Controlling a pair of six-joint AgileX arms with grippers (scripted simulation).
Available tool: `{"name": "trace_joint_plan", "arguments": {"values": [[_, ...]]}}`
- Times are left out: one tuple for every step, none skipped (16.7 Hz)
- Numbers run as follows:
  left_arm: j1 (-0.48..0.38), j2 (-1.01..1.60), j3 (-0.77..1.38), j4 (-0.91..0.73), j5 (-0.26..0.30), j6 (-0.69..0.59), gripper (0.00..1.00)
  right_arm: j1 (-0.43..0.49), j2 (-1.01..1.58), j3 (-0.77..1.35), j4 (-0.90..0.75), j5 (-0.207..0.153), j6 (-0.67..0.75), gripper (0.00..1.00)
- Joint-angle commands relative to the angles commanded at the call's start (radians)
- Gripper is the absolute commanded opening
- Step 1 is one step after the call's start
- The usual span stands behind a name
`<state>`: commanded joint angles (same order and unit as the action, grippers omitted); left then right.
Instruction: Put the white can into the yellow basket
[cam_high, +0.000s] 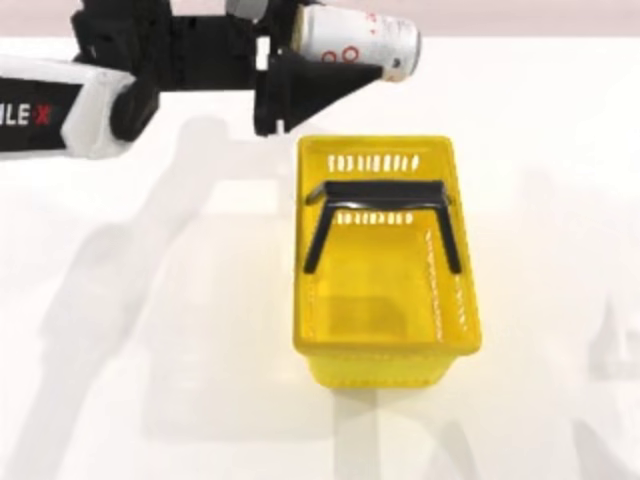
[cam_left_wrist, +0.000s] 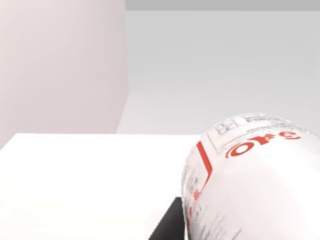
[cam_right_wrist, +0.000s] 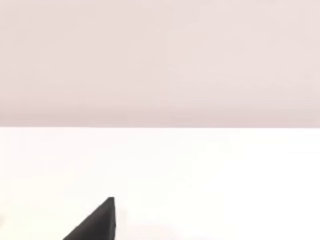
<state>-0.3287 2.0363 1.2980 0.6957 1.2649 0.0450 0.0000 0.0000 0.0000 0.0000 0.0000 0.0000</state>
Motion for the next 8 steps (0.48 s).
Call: {"name": "trace_joint_plan", "arguments": {"values": [[0.006, 0.004, 0.004, -0.002, -0.002, 0.002, 0.0, 0.0, 0.0, 0.0, 0.0, 0.0, 0.0, 1.0], [0.006, 0.007, 0.003, 0.001, -0.001, 0.002, 0.0, 0.0, 0.0, 0.0, 0.0, 0.0, 0.0, 1.0], [0.006, 0.02, -0.001, 0.015, 0.0, 0.002, 0.0, 0.0, 0.0, 0.0, 0.0, 0.0, 0.0, 1.0], [0.008, 0.041, -0.007, 0.039, 0.002, 0.001, 0.0, 0.0, 0.0, 0.0, 0.0, 0.0, 0.0, 1.0], [0.009, 0.066, -0.016, 0.073, 0.003, 0.001, 0.0, 0.0, 0.0, 0.0, 0.0, 0.0, 0.0, 1.0], [0.011, 0.095, -0.027, 0.117, 0.004, 0.0, 0.0, 0.0, 0.0, 0.0, 0.0, 0.0, 0.0, 1.0], [0.014, 0.125, -0.039, 0.167, 0.004, -0.001, 0.0, 0.0, 0.0, 0.0, 0.0, 0.0, 0.0, 1.0], [0.017, 0.155, -0.052, 0.218, 0.005, -0.002, 0.0, 0.0, 0.0, 0.0, 0.0, 0.0, 0.0, 1.0]]}}
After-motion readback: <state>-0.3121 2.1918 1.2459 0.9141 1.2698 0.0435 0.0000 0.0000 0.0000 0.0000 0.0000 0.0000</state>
